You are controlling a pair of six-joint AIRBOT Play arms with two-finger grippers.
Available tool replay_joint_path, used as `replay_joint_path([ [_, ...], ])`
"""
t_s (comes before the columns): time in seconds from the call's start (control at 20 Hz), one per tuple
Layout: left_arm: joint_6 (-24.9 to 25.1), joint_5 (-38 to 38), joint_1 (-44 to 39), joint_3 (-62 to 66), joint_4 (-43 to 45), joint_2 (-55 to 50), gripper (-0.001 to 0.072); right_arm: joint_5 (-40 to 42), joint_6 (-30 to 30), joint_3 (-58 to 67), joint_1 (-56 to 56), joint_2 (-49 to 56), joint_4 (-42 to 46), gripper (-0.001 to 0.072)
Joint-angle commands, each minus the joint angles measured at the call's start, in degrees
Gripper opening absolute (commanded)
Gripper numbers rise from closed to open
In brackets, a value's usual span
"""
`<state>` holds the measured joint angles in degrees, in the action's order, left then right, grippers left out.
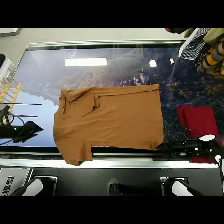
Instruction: Fold the clothes and pants, and hang the long-sleeved shirts on hangers.
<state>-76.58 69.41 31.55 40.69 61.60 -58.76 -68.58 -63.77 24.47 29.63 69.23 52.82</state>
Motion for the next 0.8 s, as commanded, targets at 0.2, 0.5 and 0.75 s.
replay_joint_path([
  [0.2, 9.35, -4.57, 4.04, -10.91, -7.04, -1.07, 0.048, 1.51, 1.29, -0.02, -0.02, -0.02, -1.81, 0.0037],
  [0.5, 12.33, -5.64, 1.75, -10.91, -9.18, -7.17, 0.0481, 1.46, 1.92, -0.02, -0.02, -0.02, -1.81, 0.0037],
  [0.75, 12.04, -7.56, -1.84, -10.91, -9.81, -11.45, 0.048, 1.01, 2.36, -0.02, -0.02, -0.07, -2.95, 0.0037],
])
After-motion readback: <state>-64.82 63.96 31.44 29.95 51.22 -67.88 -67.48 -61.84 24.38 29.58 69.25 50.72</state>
